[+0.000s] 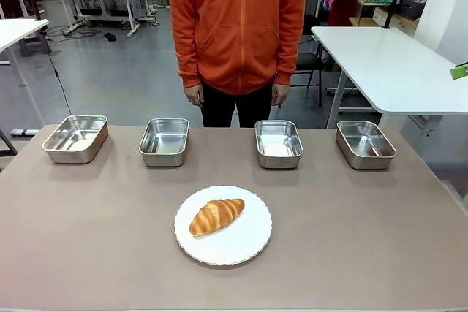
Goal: Place the bread in the container.
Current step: Place the Butter Roll into the Airtight Container indicated by the human.
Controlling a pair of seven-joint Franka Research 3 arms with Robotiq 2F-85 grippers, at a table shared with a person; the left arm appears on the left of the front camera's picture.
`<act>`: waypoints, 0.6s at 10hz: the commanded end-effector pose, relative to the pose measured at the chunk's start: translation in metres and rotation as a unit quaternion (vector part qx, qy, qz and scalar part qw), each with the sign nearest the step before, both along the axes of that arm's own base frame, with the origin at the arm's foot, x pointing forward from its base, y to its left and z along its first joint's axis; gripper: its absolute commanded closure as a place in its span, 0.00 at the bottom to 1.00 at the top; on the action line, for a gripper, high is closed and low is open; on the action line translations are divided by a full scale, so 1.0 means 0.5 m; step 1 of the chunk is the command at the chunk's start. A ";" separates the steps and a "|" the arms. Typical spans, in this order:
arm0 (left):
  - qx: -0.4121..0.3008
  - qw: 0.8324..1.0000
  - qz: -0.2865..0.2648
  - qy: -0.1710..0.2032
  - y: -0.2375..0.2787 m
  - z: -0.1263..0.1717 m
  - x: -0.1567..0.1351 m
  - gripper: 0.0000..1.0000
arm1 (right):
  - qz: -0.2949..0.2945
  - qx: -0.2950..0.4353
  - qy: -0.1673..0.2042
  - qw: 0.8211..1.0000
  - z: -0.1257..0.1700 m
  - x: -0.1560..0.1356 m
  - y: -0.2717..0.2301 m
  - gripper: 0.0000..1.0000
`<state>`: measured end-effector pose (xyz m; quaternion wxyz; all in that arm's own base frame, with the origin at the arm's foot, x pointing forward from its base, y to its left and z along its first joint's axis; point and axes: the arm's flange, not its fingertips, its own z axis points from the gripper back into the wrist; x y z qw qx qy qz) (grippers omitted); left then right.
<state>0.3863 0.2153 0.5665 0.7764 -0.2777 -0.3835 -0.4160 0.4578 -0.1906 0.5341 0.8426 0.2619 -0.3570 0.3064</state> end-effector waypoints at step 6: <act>0.001 1.000 -0.001 -0.008 0.000 0.003 0.000 0.00 | 0.003 0.003 -0.002 1.000 0.001 0.001 0.002 0.00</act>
